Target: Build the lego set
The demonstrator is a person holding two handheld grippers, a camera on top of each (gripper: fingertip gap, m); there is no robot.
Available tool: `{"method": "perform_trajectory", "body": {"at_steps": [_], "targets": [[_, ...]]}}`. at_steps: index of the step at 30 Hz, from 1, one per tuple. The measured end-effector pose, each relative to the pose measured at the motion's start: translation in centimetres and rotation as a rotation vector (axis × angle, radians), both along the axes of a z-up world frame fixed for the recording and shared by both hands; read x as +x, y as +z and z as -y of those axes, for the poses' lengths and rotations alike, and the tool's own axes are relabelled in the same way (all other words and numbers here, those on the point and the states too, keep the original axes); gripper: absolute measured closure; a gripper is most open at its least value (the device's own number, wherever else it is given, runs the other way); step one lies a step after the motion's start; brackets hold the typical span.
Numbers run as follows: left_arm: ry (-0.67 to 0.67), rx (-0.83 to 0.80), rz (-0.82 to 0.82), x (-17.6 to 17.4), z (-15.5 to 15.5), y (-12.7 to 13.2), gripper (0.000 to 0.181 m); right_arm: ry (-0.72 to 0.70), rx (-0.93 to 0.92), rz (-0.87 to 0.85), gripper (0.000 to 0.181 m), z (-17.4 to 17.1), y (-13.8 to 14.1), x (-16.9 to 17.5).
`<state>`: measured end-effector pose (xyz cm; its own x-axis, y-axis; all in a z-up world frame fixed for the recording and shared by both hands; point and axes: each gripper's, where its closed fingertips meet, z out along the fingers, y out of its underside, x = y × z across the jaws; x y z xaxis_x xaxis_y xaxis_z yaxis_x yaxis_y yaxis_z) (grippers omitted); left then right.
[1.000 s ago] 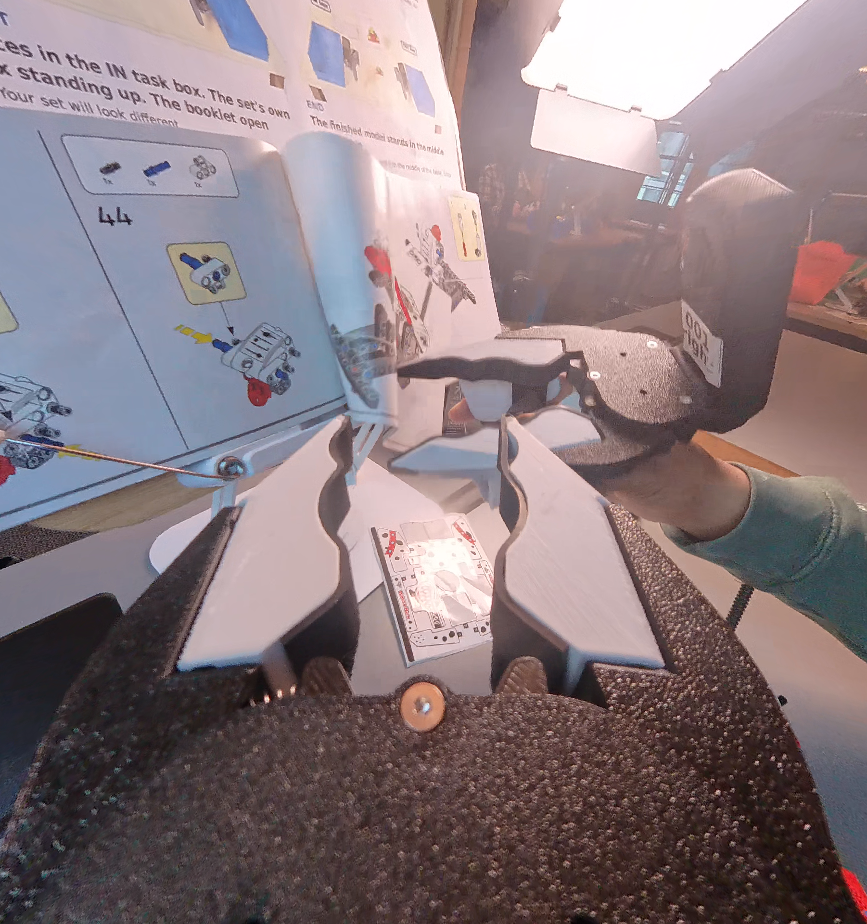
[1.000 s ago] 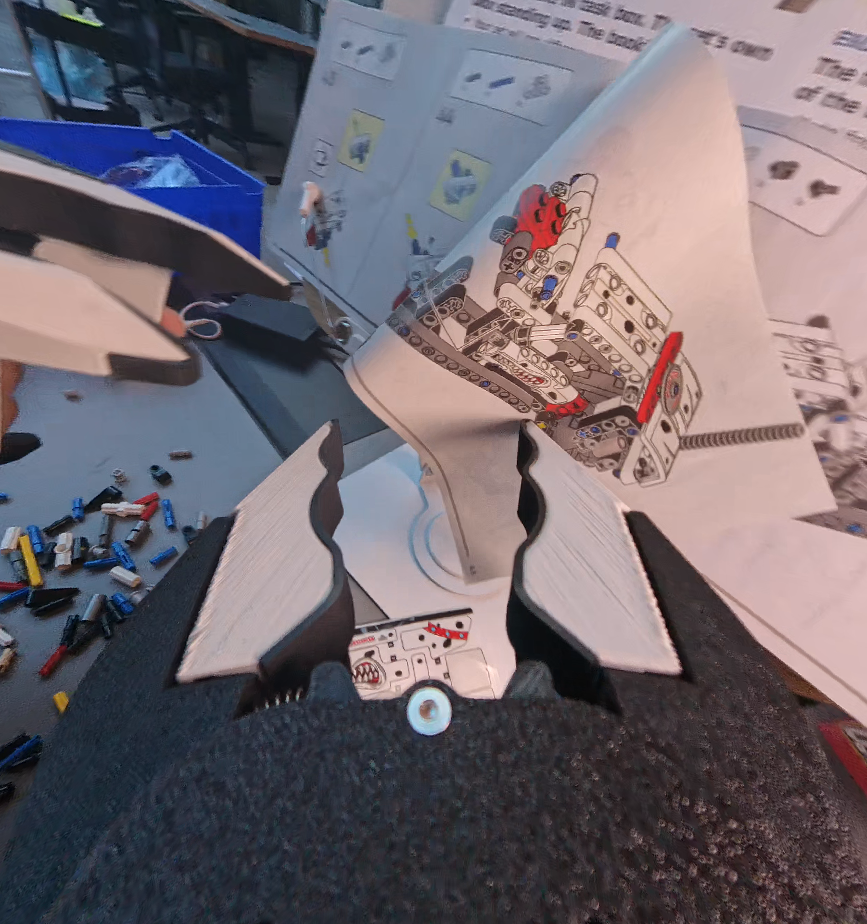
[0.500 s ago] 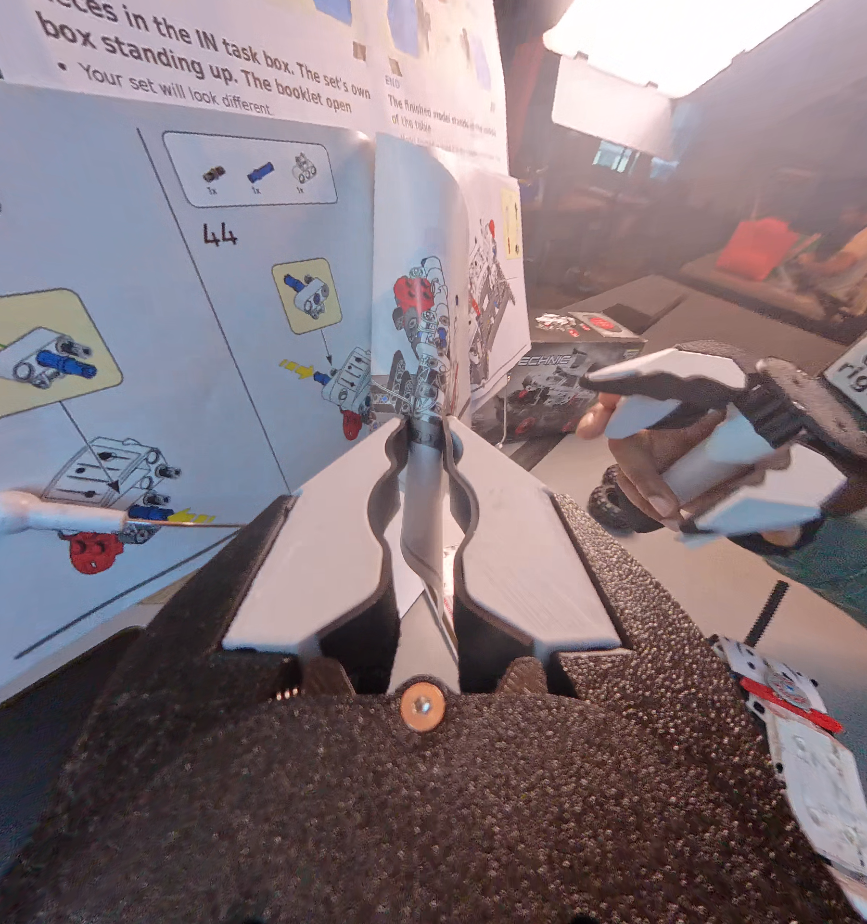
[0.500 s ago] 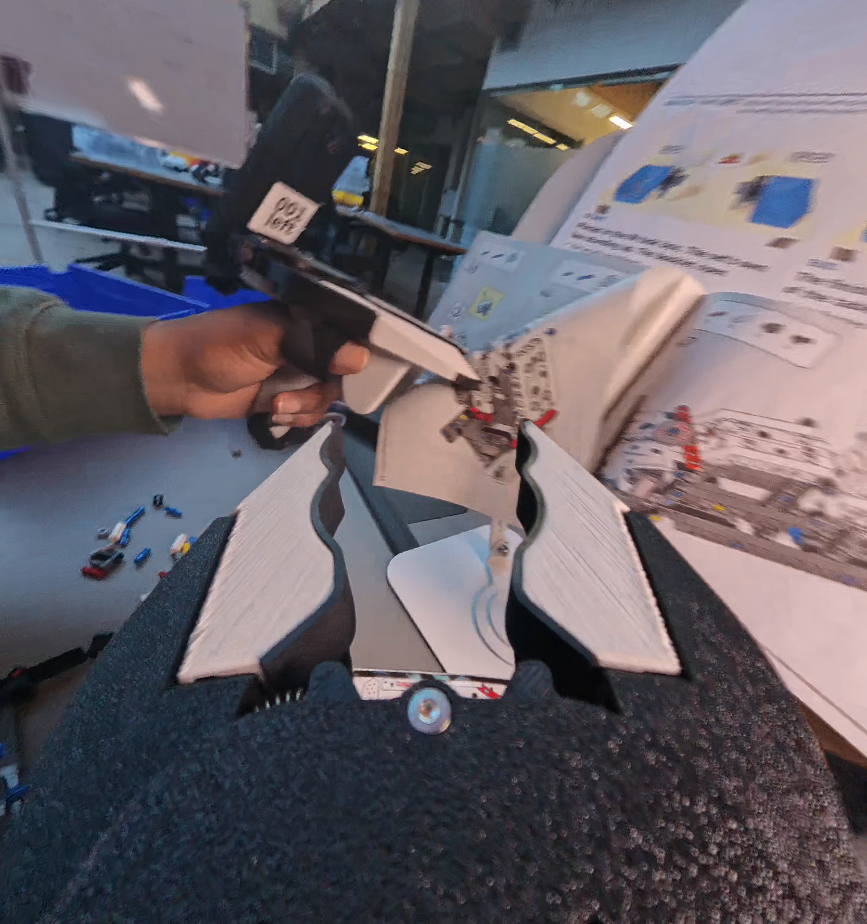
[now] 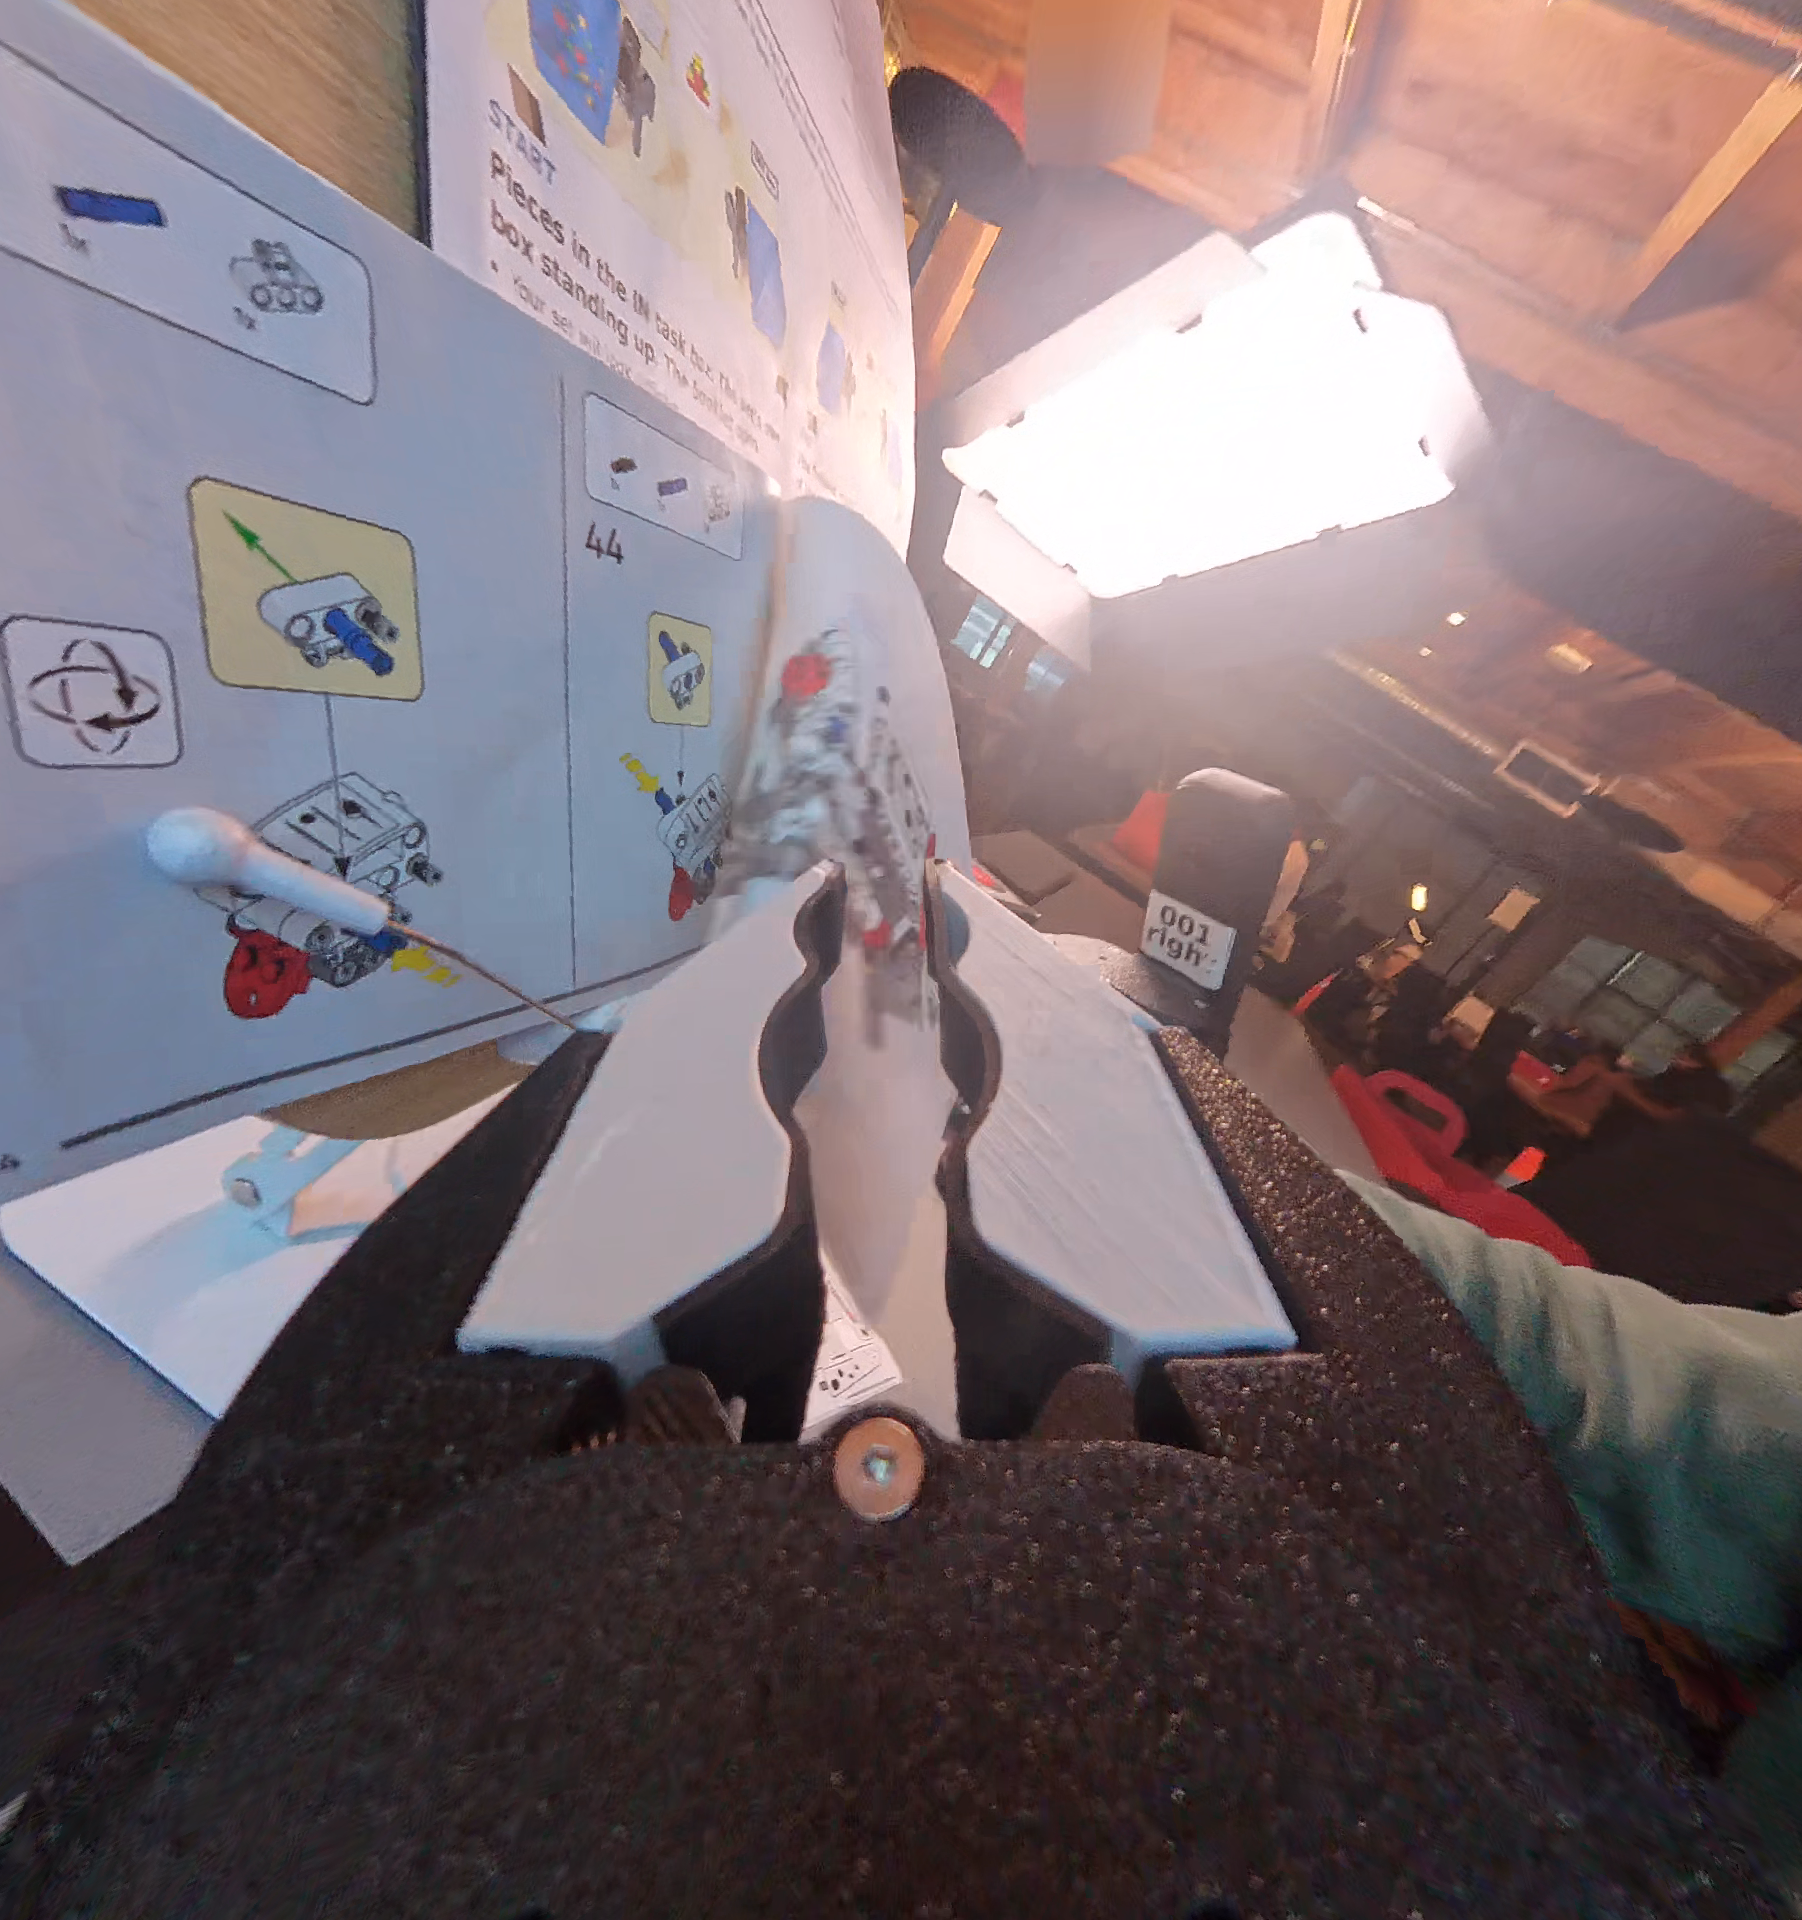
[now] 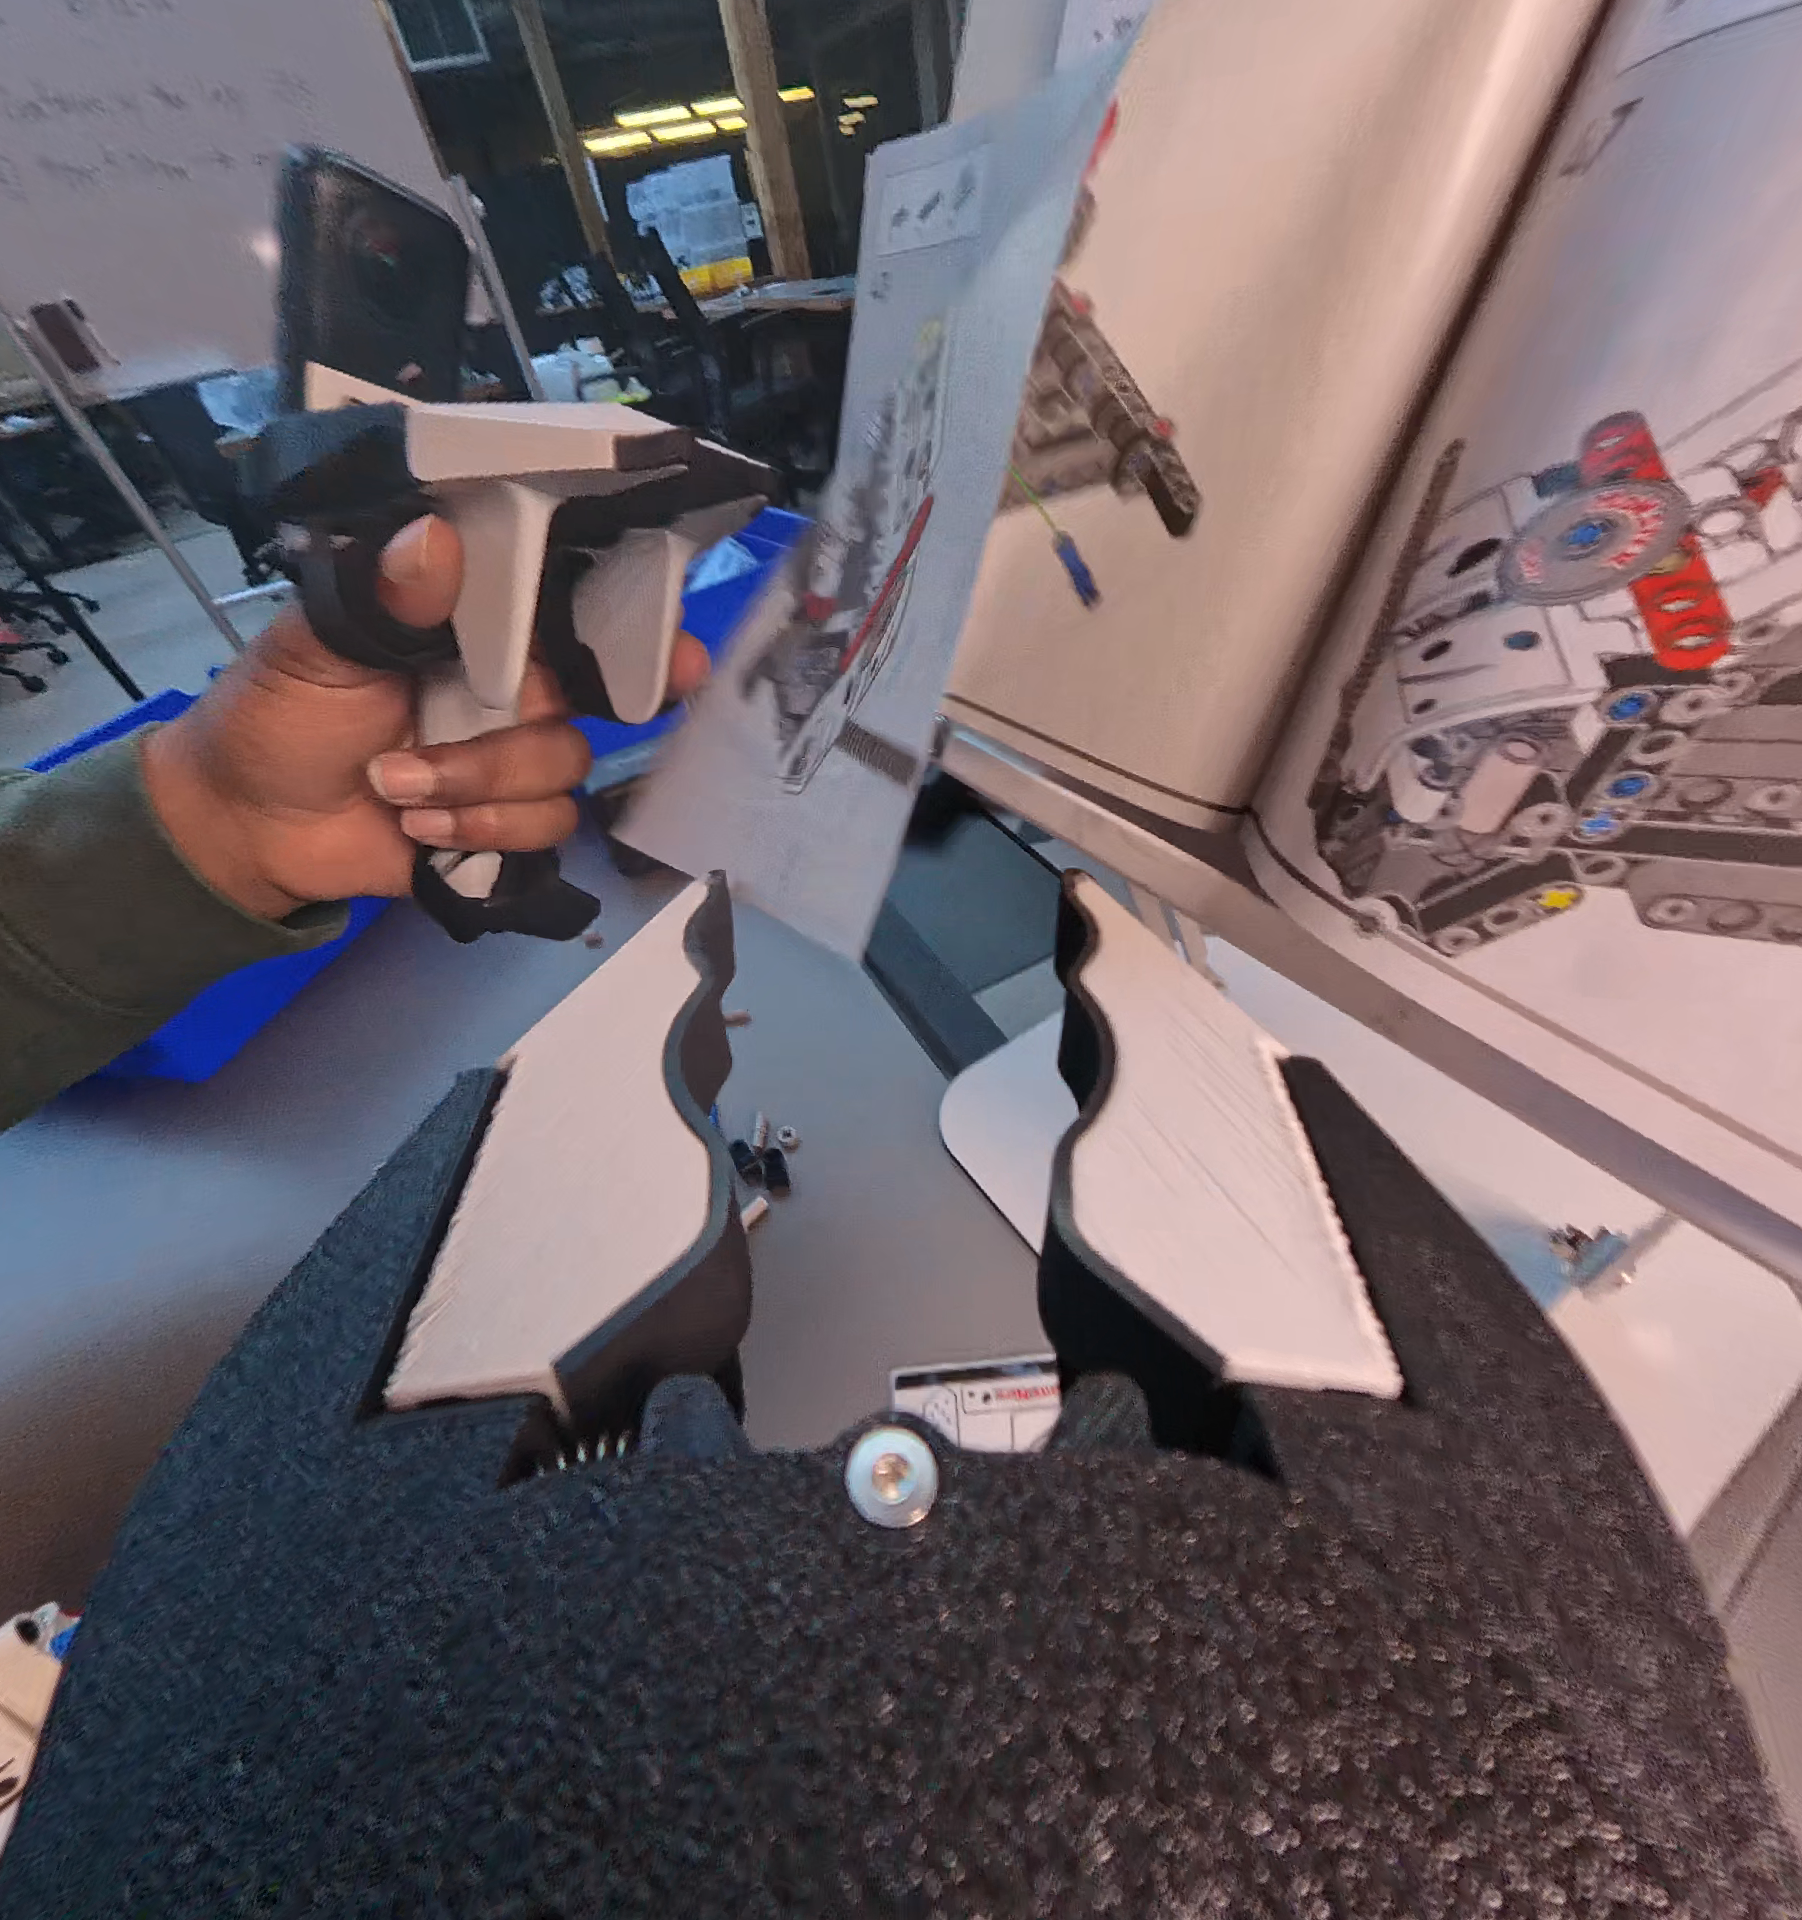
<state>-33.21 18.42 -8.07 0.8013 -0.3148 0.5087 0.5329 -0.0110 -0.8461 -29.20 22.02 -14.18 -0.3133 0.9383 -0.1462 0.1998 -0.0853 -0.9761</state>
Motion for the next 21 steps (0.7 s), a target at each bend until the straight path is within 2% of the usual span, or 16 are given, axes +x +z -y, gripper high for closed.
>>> {"method": "perform_trajectory", "body": {"at_steps": [2, 6, 9, 13, 17, 21], "targets": [[0.010, 0.018, 0.054, -1.0, 1.0, 0.2, 0.163, 0.075, -0.001, -0.087, 0.145, 1.6, 1.9, 0.4], [0.150, -0.037, 0.038, -4.5, 2.1, -1.1, 0.158, 0.098, 0.048, -0.165, 0.179, 2.9, 5.3, 0.3], [0.261, -0.113, 0.036, -6.7, 2.4, -2.6, 0.154, 0.074, 0.084, -0.162, 0.181, 2.9, 6.7, -0.2], [0.320, -0.221, 0.014, -7.3, 1.5, -4.2, 0.148, 0.040, 0.105, -0.165, 0.181, 2.5, 7.6, -0.8], [0.376, -0.208, 0.062, -7.8, 0.3, -3.9, 0.163, -0.095, 0.269, -0.056, 0.181, 0.6, 5.5, -3.1], [0.327, -0.201, 0.113, -6.6, -0.6, -3.3, 0.149, -0.190, 0.505, -0.003, 0.172, -0.7, 4.1, -5.0]]}}
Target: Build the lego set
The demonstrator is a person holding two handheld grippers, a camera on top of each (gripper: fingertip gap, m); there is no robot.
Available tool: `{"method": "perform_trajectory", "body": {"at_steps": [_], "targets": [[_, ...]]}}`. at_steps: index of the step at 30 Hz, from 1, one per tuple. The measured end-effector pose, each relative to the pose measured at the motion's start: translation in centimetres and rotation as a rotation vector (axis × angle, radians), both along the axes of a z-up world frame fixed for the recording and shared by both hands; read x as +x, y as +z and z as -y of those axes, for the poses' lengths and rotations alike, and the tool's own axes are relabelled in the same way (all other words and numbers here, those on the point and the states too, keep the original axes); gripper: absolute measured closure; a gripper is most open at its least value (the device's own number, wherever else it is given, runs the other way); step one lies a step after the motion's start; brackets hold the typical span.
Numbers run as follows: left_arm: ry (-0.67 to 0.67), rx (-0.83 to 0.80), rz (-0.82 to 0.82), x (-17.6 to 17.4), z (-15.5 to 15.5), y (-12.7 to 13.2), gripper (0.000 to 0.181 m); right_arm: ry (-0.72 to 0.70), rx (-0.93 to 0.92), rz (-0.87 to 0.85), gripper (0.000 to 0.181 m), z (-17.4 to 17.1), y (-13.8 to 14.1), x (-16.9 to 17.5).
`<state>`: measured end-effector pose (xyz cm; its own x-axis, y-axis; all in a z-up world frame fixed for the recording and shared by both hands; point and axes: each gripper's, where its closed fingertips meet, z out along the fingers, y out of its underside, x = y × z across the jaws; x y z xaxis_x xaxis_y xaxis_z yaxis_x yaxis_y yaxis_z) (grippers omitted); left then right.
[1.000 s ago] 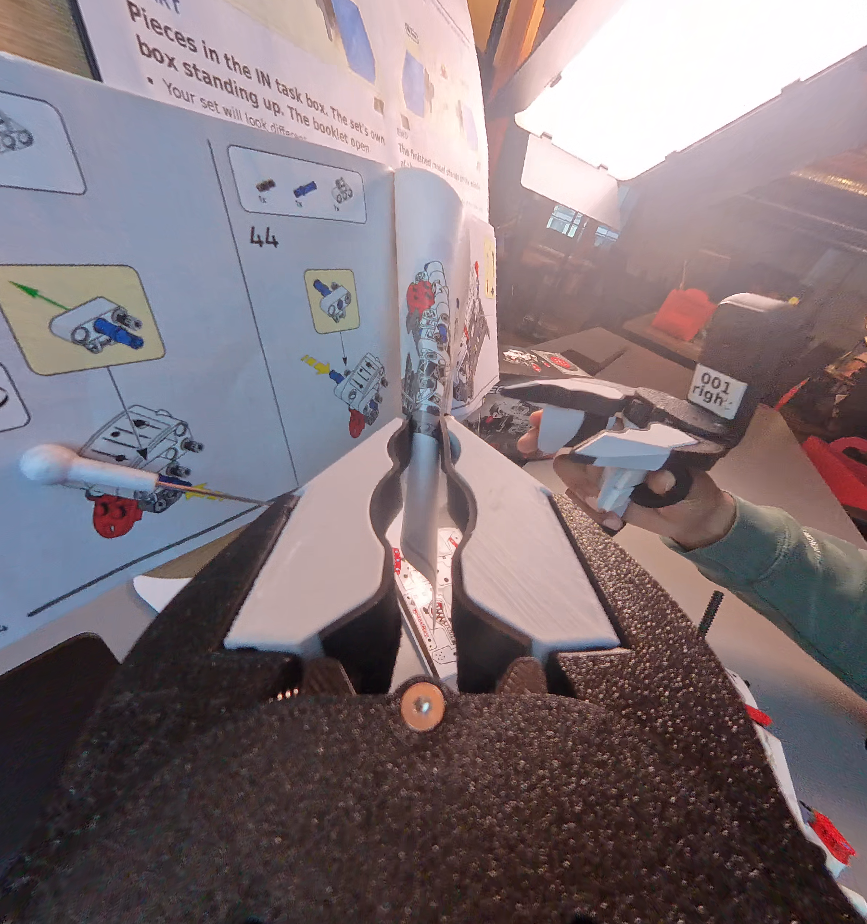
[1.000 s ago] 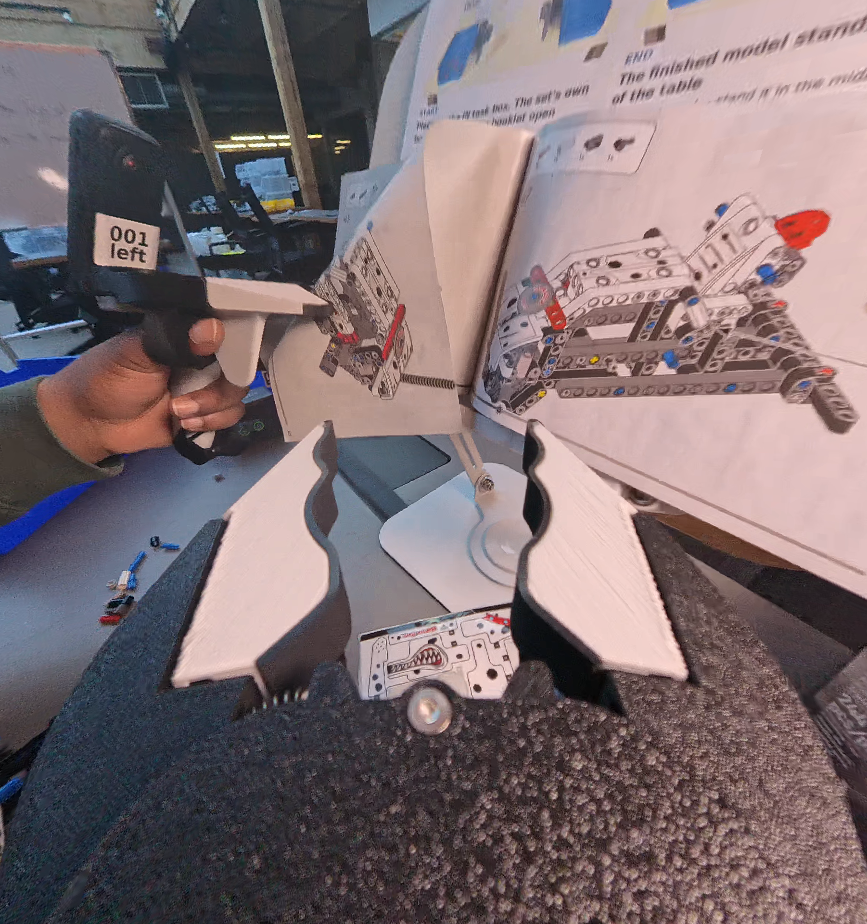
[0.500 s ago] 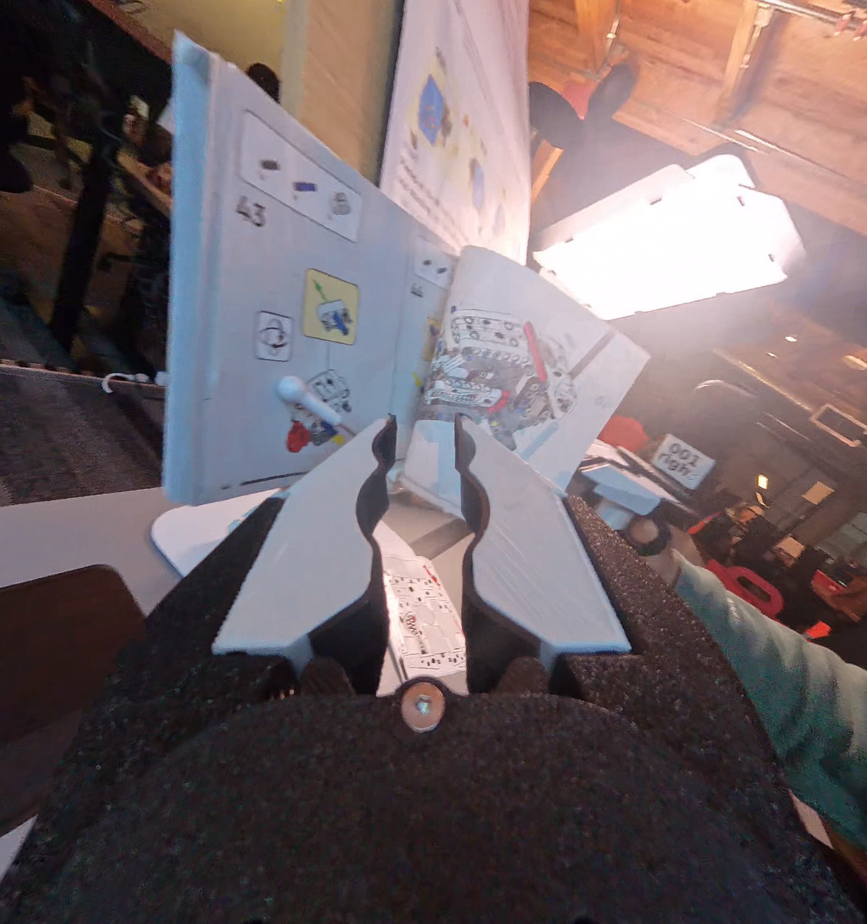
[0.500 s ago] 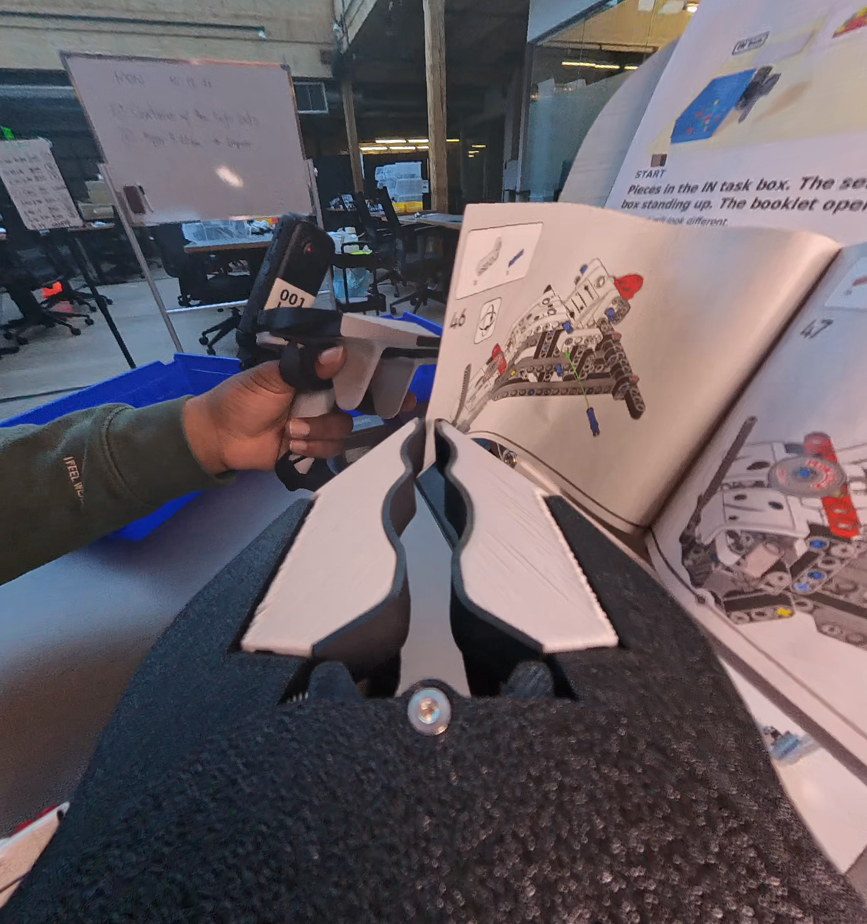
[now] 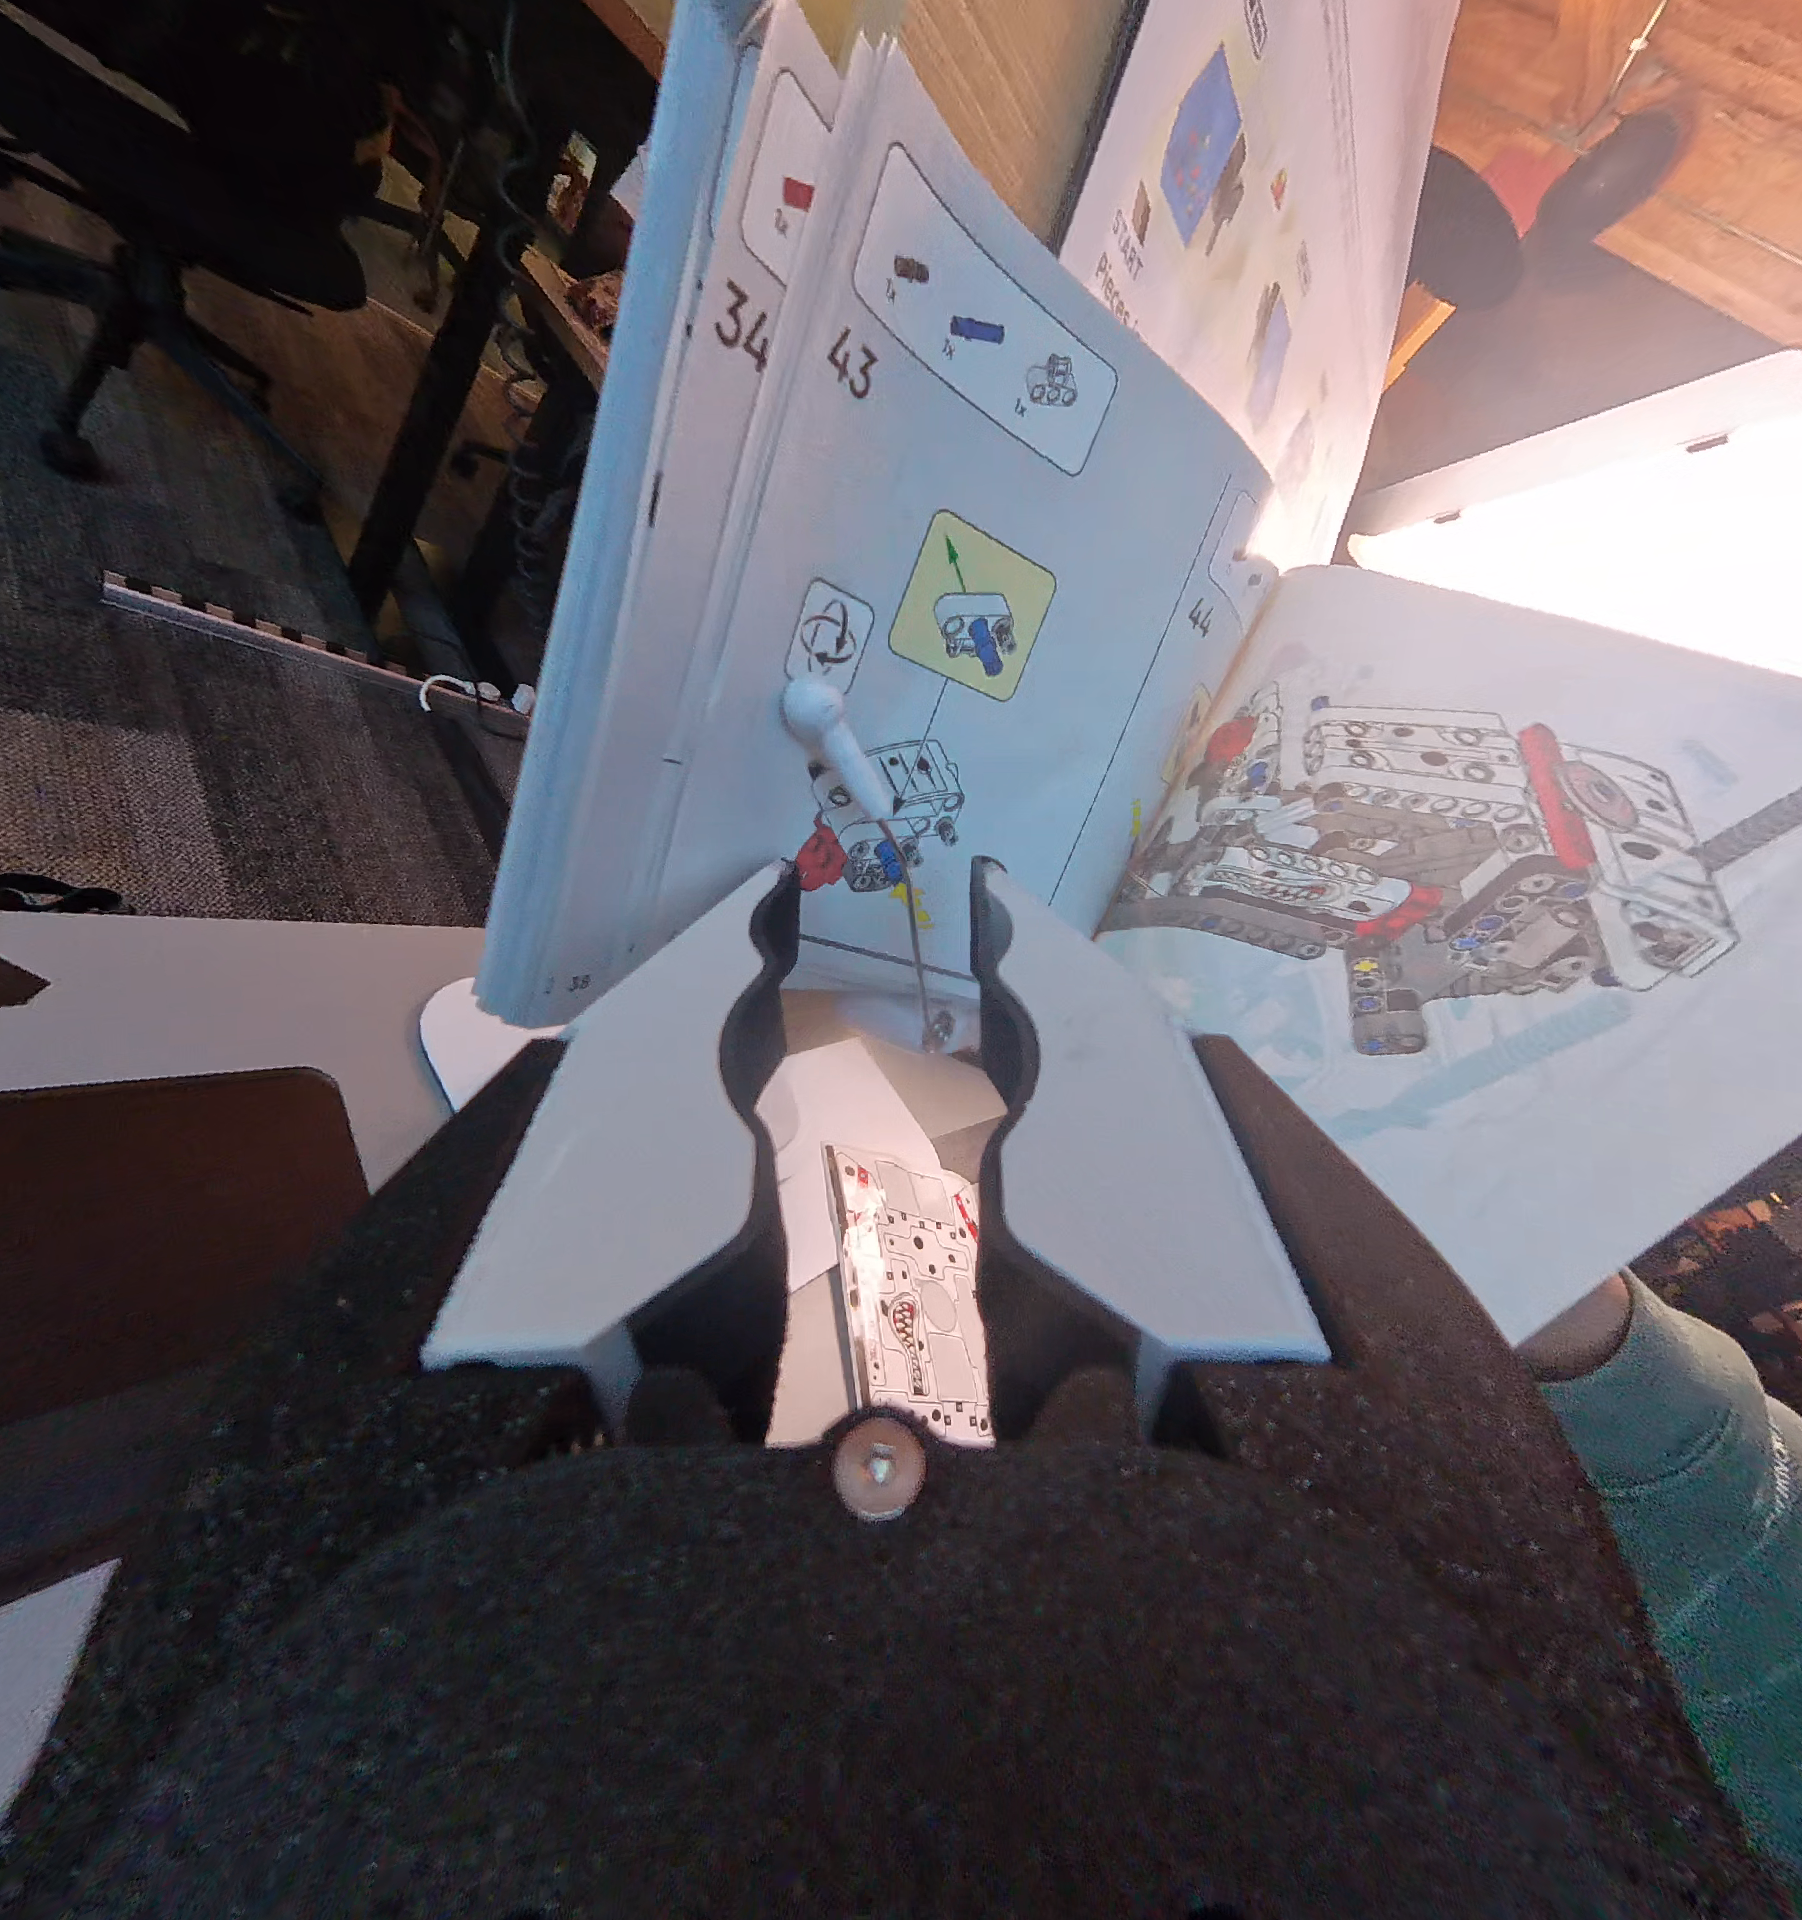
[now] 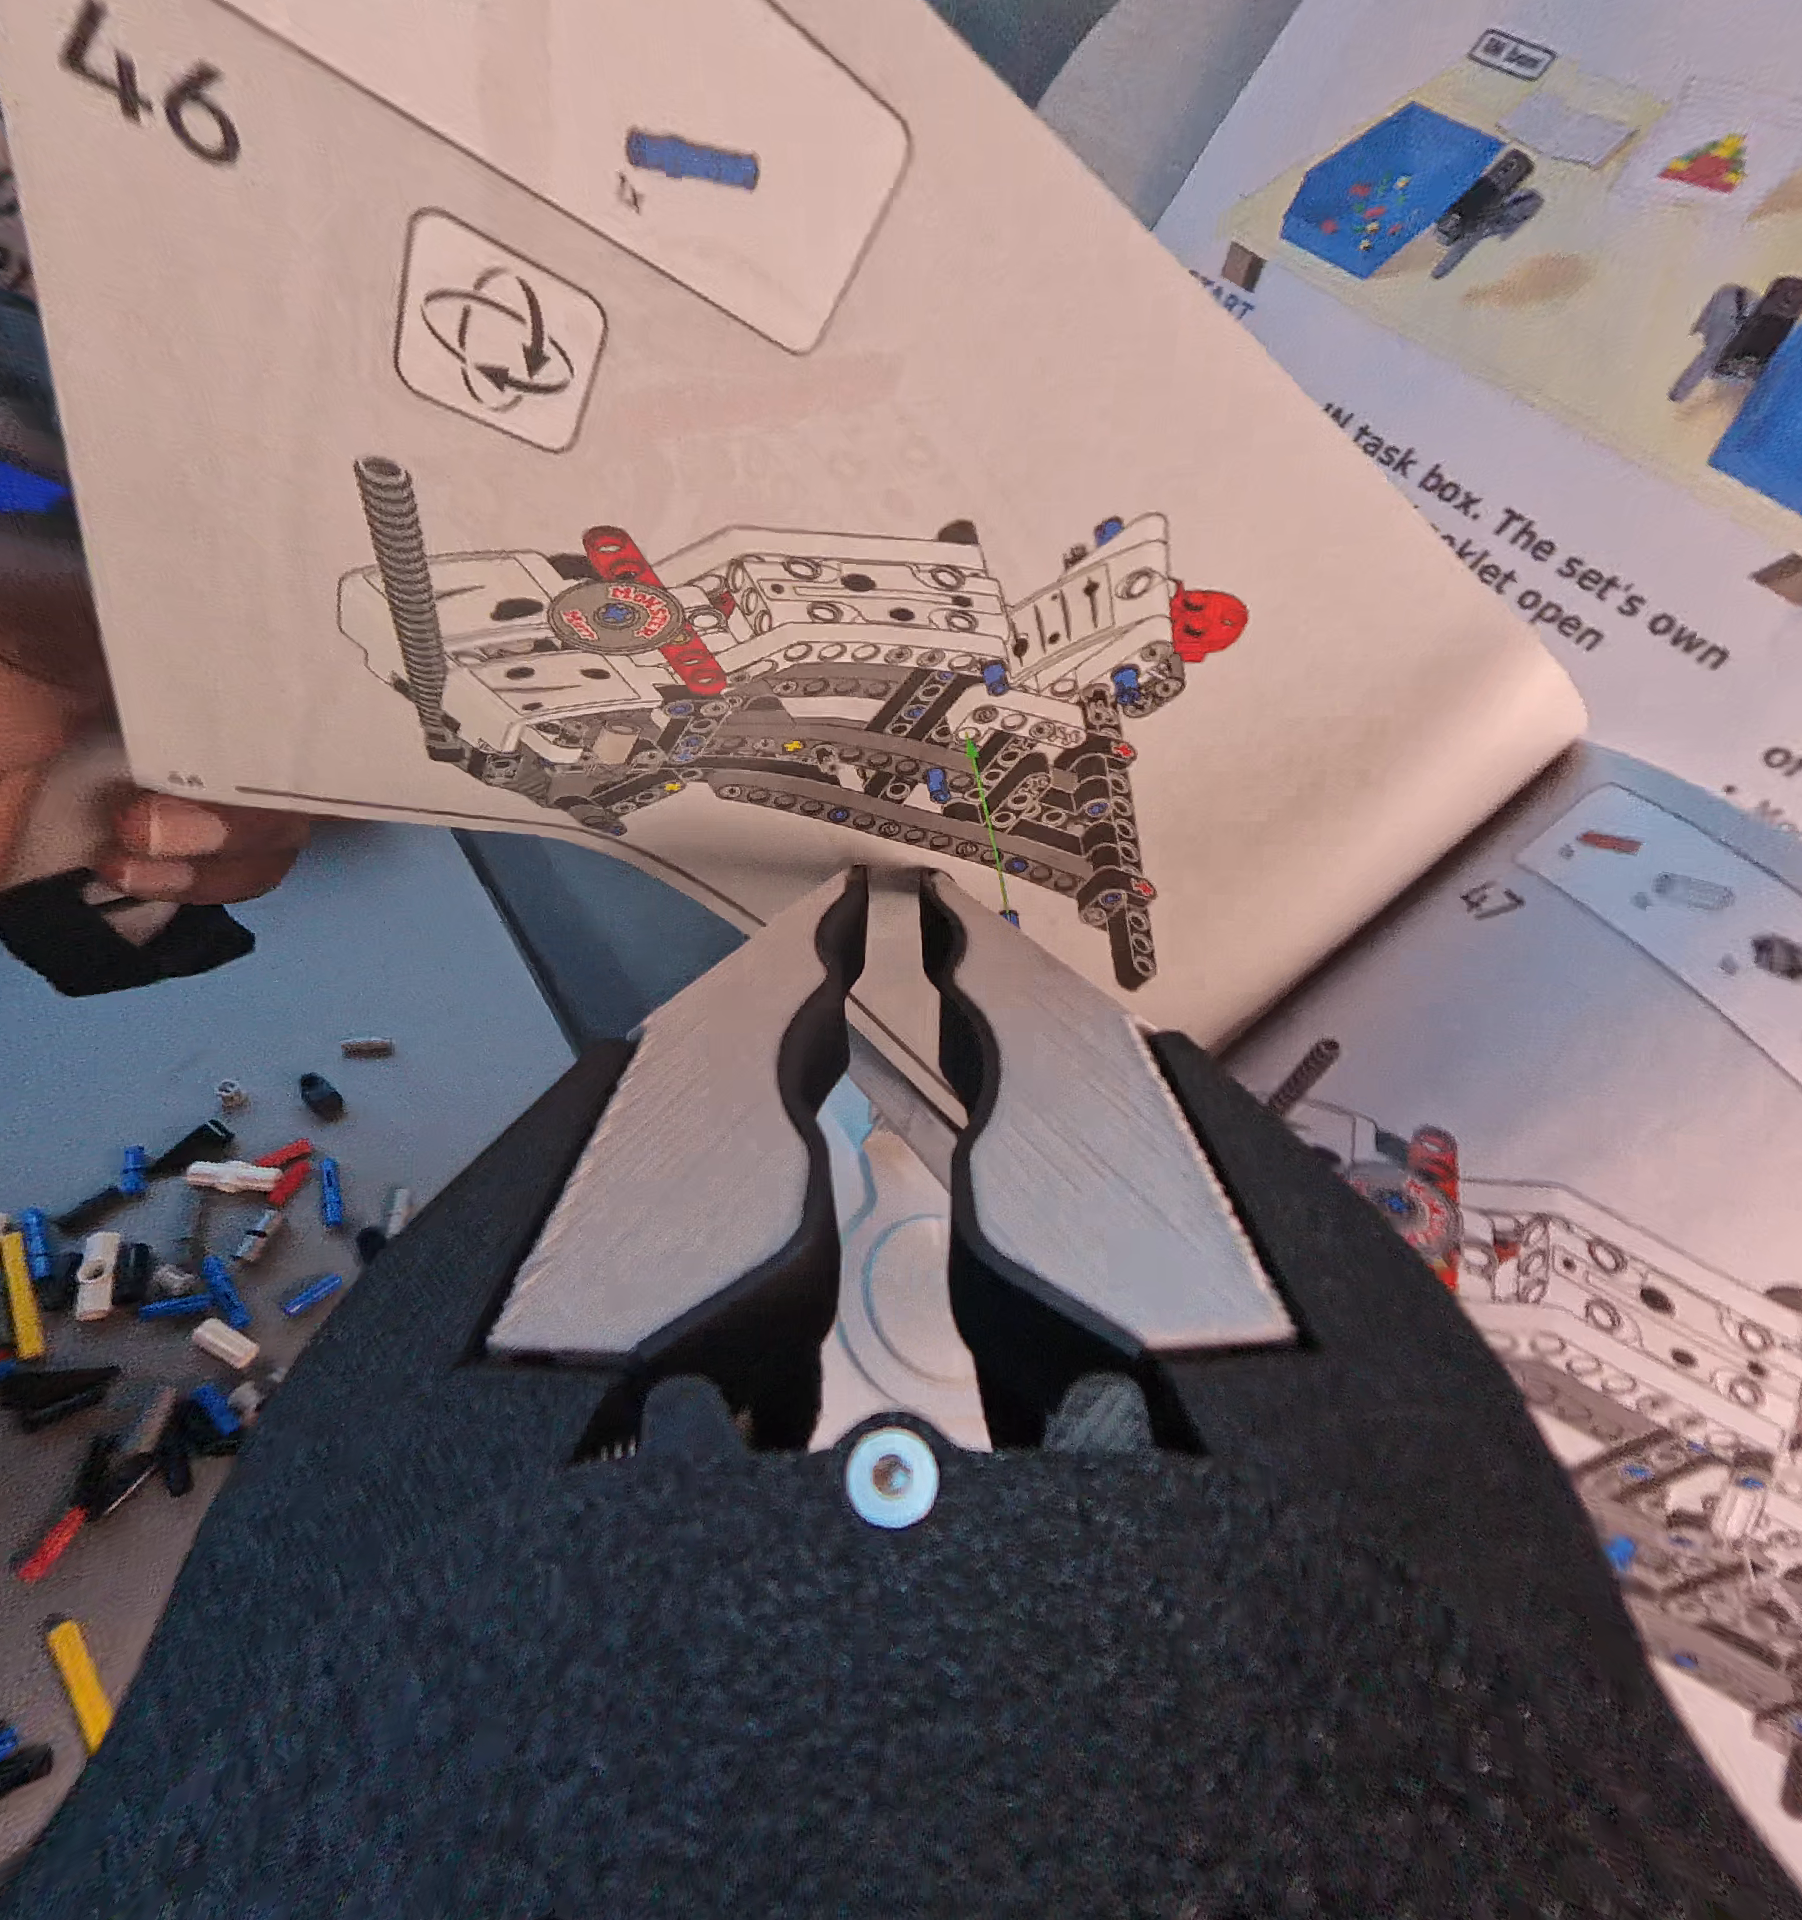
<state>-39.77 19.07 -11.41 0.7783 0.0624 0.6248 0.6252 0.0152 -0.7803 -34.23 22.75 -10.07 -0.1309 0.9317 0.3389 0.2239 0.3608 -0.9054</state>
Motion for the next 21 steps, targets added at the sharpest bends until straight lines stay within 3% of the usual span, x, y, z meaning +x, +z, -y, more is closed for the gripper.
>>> {"method": "perform_trajectory", "body": {"at_steps": [3, 7, 8, 11, 16, 21], "targets": [[0.004, 0.005, 0.002, 0.3, -0.2, 0.0, 0.147, 0.013, 0.039, 0.022, 0.170, 1.0, -0.4, -0.6], [0.040, -0.042, -0.052, -0.1, -0.6, -0.4, 0.168, 0.008, 0.091, 0.014, 0.170, 1.7, -0.3, -0.3], [0.030, -0.033, -0.054, 0.1, -0.6, -0.2, 0.179, -0.014, 0.097, 0.005, 0.170, 1.3, -0.1, 0.0], [0.051, -0.025, -0.053, 0.0, 0.1, -0.8, 0.179, -0.143, 0.091, -0.047, 0.169, -1.5, 0.9, 1.5], [0.048, 0.074, 0.104, 0.0, 1.3, -3.3, 0.178, -0.277, 0.053, -0.087, 0.144, -5.2, 1.1, 2.0], [0.019, 0.185, 0.273, 0.9, 1.6, -5.7, 0.177, -0.347, 0.280, -0.054, 0.128, -5.5, 0.1, -0.3]]}}
